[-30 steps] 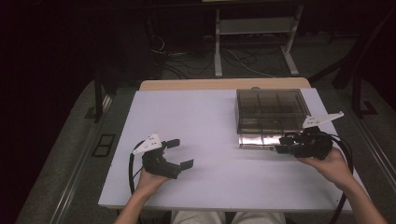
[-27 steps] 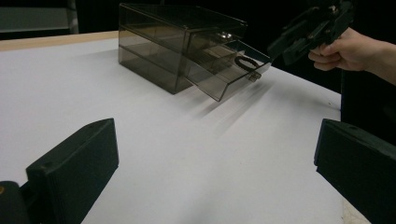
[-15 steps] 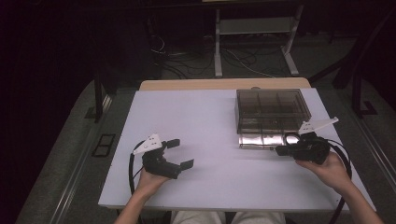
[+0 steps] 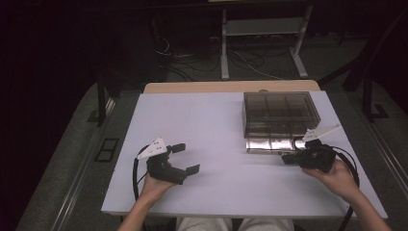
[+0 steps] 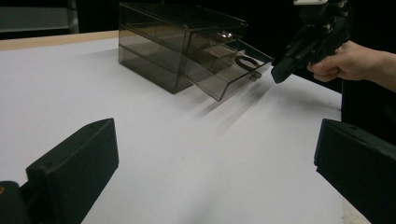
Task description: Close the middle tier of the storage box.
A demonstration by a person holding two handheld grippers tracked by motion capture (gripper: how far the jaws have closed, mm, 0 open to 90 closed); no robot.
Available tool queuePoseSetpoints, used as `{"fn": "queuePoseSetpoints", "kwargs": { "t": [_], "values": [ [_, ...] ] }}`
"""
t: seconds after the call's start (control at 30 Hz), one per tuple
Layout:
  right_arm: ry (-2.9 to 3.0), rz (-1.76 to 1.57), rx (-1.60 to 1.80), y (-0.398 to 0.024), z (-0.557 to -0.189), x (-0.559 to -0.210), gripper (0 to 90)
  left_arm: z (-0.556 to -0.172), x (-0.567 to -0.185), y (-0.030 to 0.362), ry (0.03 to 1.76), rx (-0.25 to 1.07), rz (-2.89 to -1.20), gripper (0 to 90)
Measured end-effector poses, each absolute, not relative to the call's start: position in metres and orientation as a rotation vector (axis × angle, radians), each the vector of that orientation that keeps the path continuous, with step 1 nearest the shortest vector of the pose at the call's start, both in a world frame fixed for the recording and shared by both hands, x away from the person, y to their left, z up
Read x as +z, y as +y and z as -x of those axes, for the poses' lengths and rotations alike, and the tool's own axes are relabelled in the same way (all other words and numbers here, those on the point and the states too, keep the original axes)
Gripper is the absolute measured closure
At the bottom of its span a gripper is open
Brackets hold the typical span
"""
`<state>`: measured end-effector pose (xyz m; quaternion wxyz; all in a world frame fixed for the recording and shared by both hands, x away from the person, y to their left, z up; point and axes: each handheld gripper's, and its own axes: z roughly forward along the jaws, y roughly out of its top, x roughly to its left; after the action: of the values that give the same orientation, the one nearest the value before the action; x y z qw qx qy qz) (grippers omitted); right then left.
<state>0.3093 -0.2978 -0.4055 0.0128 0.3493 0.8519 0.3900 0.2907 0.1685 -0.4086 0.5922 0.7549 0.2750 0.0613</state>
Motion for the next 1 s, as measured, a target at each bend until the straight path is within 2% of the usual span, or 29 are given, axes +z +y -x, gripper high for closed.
{"fn": "queuePoseSetpoints", "kwargs": {
  "t": [1.0],
  "values": [
    [2.691,-1.158,1.081,-0.287,-0.318,-0.424,88.3,-0.291,-0.409,0.169,0.637,0.143,-1.758,0.0]
  ]
}}
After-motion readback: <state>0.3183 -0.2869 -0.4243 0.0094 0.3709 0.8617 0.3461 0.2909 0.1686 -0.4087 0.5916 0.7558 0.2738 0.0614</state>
